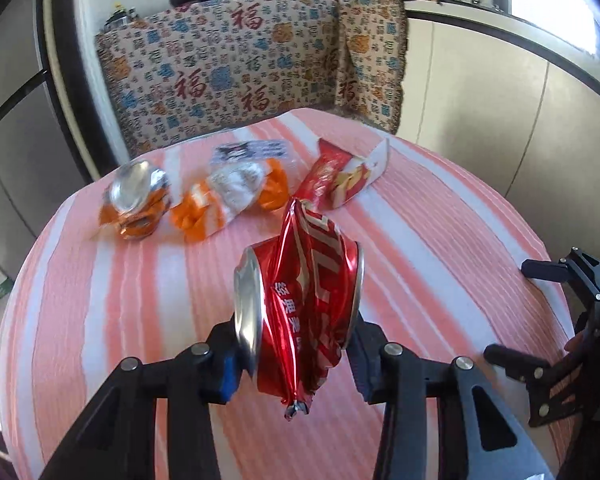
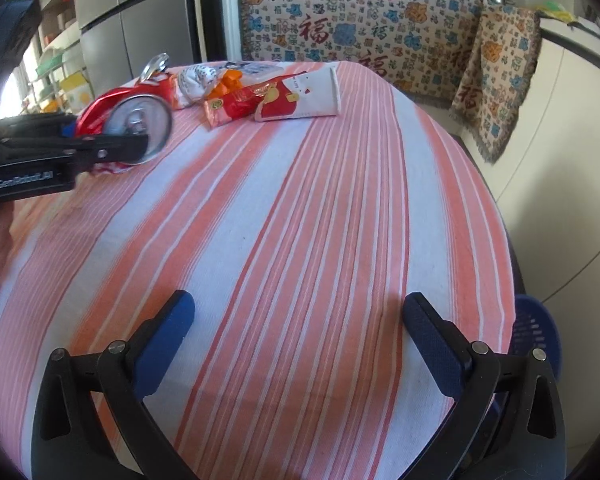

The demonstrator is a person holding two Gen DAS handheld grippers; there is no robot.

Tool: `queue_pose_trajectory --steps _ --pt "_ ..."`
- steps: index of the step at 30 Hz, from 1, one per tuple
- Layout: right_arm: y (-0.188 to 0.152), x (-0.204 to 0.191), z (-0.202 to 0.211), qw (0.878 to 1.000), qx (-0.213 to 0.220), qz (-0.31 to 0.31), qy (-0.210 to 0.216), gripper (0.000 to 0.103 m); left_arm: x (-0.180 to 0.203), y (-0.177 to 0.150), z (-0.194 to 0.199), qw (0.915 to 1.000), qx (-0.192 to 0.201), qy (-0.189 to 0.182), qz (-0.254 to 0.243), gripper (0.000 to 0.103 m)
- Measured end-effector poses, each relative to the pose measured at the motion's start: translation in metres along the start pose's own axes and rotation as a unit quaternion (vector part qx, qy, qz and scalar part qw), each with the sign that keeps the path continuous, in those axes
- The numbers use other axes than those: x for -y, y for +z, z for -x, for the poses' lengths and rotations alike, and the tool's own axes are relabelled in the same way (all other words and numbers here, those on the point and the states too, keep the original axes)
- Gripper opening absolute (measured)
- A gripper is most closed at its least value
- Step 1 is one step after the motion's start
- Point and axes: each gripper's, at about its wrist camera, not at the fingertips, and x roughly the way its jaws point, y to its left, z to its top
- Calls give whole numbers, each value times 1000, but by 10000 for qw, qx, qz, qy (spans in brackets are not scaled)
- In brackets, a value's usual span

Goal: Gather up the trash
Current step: 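Grasp the crushed red can with the left tool while the right tool grasps the paper cup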

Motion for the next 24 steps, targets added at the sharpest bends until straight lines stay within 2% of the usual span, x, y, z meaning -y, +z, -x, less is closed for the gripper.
queue_pose_trajectory --steps 4,8,9,13,16,19,22,24 --pt "0 0 0 10000 0 2 4 103 -32 -19 12 9981 -97 405 452 44" --pt "0 0 0 10000 -3 0 8 103 -48 -28 7 9953 -161 510 813 46" --pt "0 0 0 10000 -3 -2 9 103 -49 -29 5 9950 -177 534 828 50" --pt "0 0 0 10000 -5 -20 2 103 -47 -31 -7 9934 -329 747 808 74" --pt "-1 0 0 10000 -21 -49 -15 103 -61 -34 -10 9909 -415 616 1119 85" --pt "3 0 -1 9998 -188 -89 -45 103 -62 -34 -10 9924 -412 568 1007 85" --pt "18 0 -9 9984 -532 -206 -58 103 -61 -33 -11 9925 -409 564 1009 86" --pt "34 2 -17 9976 -593 -355 -27 103 -61 -33 -10 9924 -408 558 1013 86"
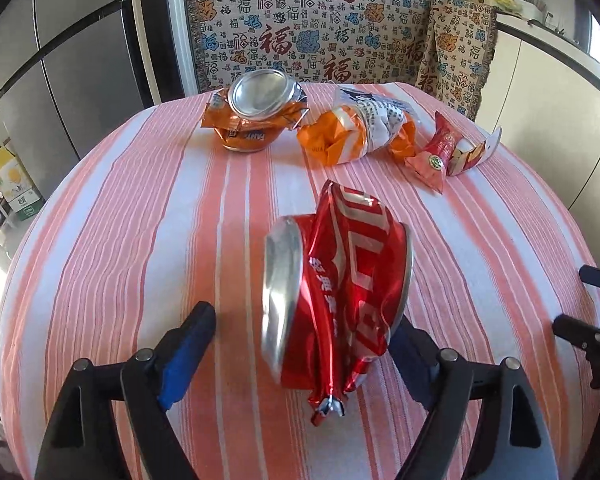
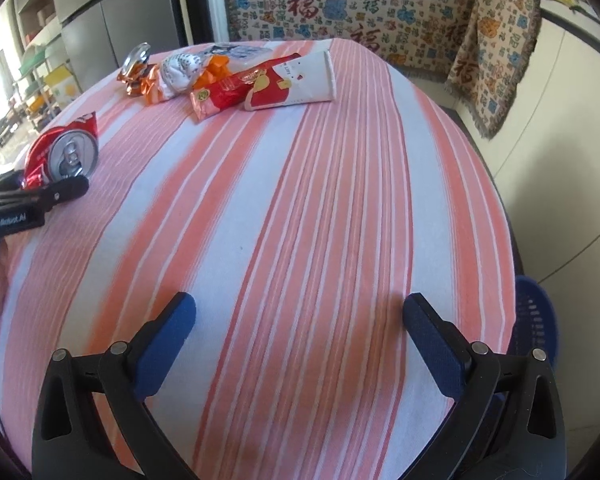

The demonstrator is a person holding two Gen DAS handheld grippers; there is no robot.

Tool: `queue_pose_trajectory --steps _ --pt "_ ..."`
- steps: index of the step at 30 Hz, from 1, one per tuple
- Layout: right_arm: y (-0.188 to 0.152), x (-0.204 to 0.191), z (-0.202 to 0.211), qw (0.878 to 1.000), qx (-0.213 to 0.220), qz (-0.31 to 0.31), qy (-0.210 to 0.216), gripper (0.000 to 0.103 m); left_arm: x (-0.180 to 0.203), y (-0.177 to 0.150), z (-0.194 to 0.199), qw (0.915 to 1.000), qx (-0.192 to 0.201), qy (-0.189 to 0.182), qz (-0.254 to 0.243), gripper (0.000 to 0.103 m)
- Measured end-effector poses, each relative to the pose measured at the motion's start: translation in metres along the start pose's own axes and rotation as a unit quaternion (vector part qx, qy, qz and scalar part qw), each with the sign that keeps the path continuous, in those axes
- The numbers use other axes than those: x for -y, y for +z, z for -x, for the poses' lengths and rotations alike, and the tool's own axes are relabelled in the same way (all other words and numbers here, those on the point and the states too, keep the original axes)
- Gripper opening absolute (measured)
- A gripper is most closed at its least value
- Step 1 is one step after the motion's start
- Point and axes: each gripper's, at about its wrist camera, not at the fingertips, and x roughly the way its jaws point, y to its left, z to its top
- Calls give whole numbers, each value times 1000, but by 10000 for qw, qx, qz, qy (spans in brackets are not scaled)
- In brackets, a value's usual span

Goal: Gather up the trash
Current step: 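Grasp the crushed red can with the left tool while the right tool grasps the paper cup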

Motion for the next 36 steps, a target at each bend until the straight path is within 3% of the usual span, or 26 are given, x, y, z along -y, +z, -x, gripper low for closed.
queue_pose_trajectory --steps 2,5,8,12,14,16,19,22,29,30,31,32,33,36 --pt "20 4 -6 9994 91 -268 217 101 2 1 -1 10000 -2 -6 4 86" --pt "53 15 -18 9929 273 -954 660 84 2 2 -1 10000 -1 -6 5 86" --pt "80 26 -30 9806 490 -1642 948 83 1 3 -2 10000 -2 -21 14 86" --pt "105 36 -44 9714 716 -2147 719 81 0 3 -1 10000 -2 -28 18 86" --pt "110 43 -54 9678 584 -2359 650 70 0 3 -1 10000 -2 -24 15 86" --pt "113 49 -60 9721 390 -2263 468 27 0 3 -2 10000 -1 -30 21 86" --pt "117 51 -45 9851 397 -1658 209 10 0 4 -1 10000 -2 -29 20 86" --pt "115 54 -24 9946 346 -981 24 7 0 4 -2 10000 -3 -28 19 86" --pt "87 55 15 9995 -73 81 283 9 -2 4 0 10000 -5 -13 12 86" --pt "80 51 16 9993 -31 207 295 17 -2 3 1 10000 -5 -6 10 86" --pt "76 48 15 9991 17 294 298 39 -2 3 1 10000 -4 -4 8 86" --pt "72 45 12 9988 72 351 326 50 -2 3 1 10000 -4 -1 7 86" --pt "69 43 7 9987 109 352 359 54 -3 3 1 10000 -4 -1 8 86" --pt "66 43 -11 9988 149 50 467 54 -3 3 1 10000 -4 -6 9 86"
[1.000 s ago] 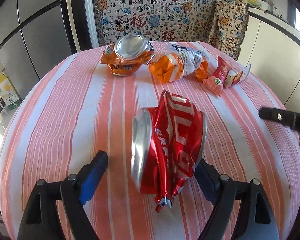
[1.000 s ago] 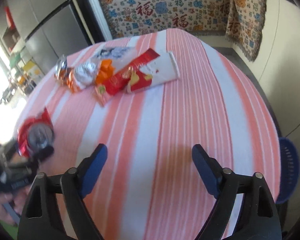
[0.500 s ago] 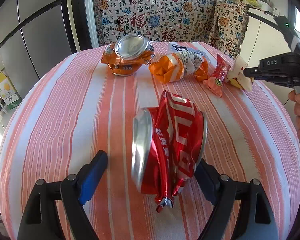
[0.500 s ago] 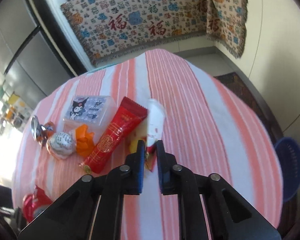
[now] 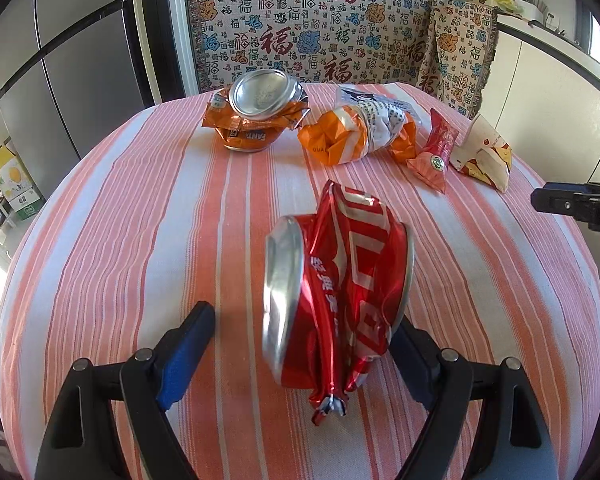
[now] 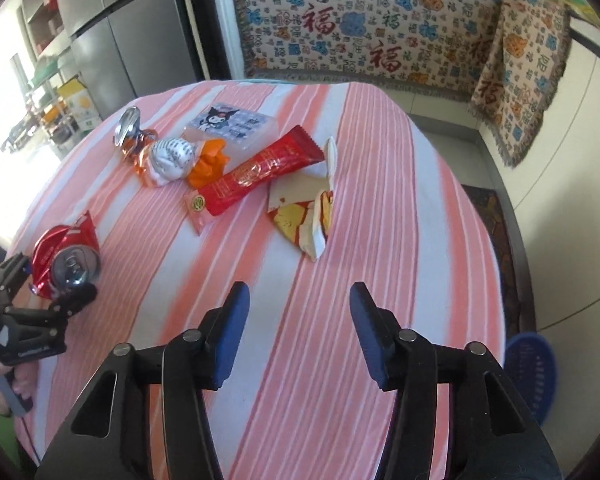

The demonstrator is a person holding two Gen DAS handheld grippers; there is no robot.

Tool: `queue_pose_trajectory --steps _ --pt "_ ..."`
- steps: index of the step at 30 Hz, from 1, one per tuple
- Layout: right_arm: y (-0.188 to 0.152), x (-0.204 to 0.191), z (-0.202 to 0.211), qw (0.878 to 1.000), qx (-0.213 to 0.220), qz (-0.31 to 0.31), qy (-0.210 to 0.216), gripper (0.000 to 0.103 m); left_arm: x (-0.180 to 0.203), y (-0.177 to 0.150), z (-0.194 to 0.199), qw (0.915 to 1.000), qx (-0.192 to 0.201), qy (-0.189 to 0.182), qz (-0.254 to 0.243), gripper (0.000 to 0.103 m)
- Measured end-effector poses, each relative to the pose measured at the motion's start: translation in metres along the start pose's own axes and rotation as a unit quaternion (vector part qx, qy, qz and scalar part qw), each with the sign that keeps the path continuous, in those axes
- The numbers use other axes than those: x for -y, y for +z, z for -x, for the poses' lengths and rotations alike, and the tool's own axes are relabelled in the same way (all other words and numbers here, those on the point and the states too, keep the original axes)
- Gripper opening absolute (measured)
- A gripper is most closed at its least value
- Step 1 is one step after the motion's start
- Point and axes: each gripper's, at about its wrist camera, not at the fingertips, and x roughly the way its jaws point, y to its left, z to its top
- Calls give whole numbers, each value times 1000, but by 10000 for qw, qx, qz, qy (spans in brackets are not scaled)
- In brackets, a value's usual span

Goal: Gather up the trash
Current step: 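Grasp the crushed red can with the left tool while the right tool grasps the paper cup, then carry the can and cup over the blue wastebasket and open both tools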

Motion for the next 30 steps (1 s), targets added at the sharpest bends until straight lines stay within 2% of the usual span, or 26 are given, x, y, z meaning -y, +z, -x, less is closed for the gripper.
queue_pose_trajectory --steps 4,9,10,11,12,16,20,24,25,27,29,30 --pt "16 7 -15 9993 303 -227 -42 54 0 0 0 10000 -2 1 -2 86" --pt "36 11 -46 9988 106 -478 20 54 0 0 0 10000 -3 -2 0 86" --pt "38 14 -51 9984 95 -548 23 47 0 0 0 10000 -3 -2 0 86" --pt "39 17 -53 9981 112 -610 27 36 0 0 0 10000 -3 -1 0 86" --pt "39 21 -53 9976 128 -684 56 12 0 0 0 10000 -3 -3 1 86" --pt "22 26 -37 9974 52 -692 187 12 0 0 0 10000 -4 0 -2 86" --pt "-19 16 -3 9974 -198 -556 415 12 -2 0 1 10000 2 -28 19 86" --pt "-62 -5 26 9976 -359 -225 550 13 -16 -8 14 9981 125 -556 224 86" --pt "-70 -9 30 9975 -369 -166 571 14 -21 -11 18 9965 166 -760 293 86" --pt "-79 -14 34 9980 -349 -21 523 15 -27 -14 22 9945 224 -939 404 86" --pt "-82 -17 35 9982 -288 142 507 24 -25 -11 23 9942 217 -969 421 86" --pt "-81 -18 34 9979 -299 144 554 34 -22 -8 23 9943 191 -971 389 86"
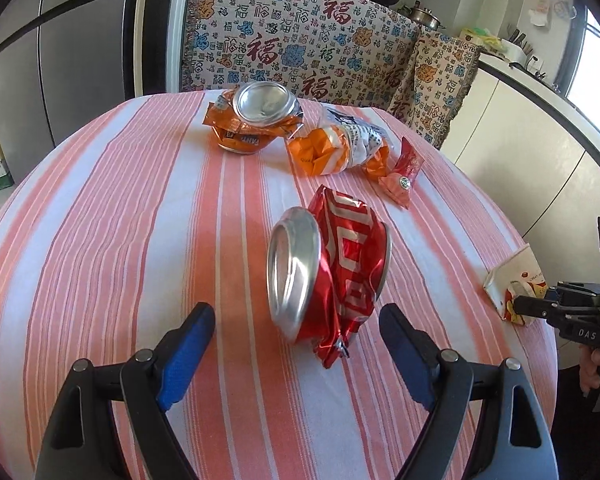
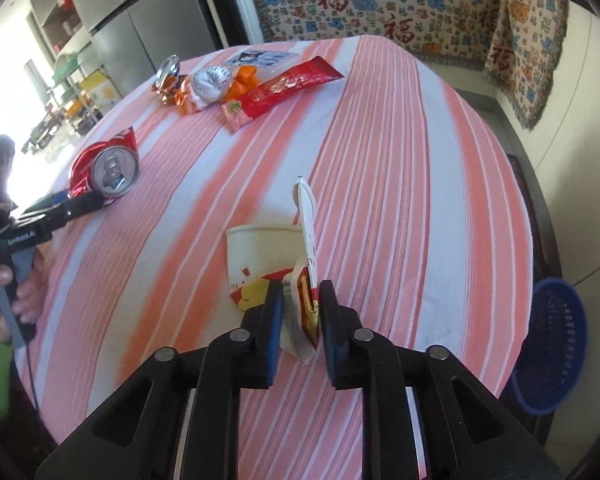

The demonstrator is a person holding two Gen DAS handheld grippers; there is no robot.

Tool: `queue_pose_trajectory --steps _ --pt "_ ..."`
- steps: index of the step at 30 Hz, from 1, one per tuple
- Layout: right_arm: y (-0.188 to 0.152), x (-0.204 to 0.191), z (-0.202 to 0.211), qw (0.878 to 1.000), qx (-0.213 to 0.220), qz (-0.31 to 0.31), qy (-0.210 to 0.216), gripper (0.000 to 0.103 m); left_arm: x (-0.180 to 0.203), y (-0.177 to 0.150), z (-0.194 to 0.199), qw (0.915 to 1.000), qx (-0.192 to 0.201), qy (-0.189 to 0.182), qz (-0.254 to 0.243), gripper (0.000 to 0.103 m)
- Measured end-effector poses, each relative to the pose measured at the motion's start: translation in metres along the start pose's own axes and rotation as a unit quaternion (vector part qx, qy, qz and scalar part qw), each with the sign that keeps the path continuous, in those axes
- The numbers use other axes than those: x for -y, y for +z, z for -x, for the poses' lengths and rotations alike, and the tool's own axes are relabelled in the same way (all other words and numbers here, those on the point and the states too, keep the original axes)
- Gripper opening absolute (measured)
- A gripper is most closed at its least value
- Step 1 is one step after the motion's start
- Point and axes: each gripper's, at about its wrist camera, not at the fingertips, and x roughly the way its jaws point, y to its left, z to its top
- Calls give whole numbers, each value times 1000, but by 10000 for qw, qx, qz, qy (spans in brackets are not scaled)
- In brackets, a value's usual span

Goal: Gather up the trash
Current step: 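Carry the can and cup over the blue wastebasket and open both tools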

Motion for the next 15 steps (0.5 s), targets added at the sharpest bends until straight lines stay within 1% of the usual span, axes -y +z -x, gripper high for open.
queue_pose_trajectory --steps 1,2,5,8,12,13,14,15 --pt "1 1 1 10000 -2 -36 69 38 4 3 -1 10000 -22 -15 -64 86" --pt "3 2 3 9999 1 -48 103 39 6 5 -3 9999 -45 -15 -142 86" --pt "8 1 11 9999 71 87 72 45 15 10 -8 9988 -130 169 -437 86" --pt "10 3 16 10000 42 21 57 46 22 13 -10 9971 -121 385 -647 86" --pt "12 7 12 10000 -11 -32 37 46 22 17 -8 9969 -44 499 -613 84" --pt "11 8 10 10000 -29 -68 62 46 22 17 -7 9967 -26 533 -608 75" --pt "11 9 9 9999 -26 -116 102 46 23 17 -7 9966 -33 559 -608 69" --pt "11 10 9 9998 -27 -165 133 45 23 17 -8 9966 -58 559 -601 57"
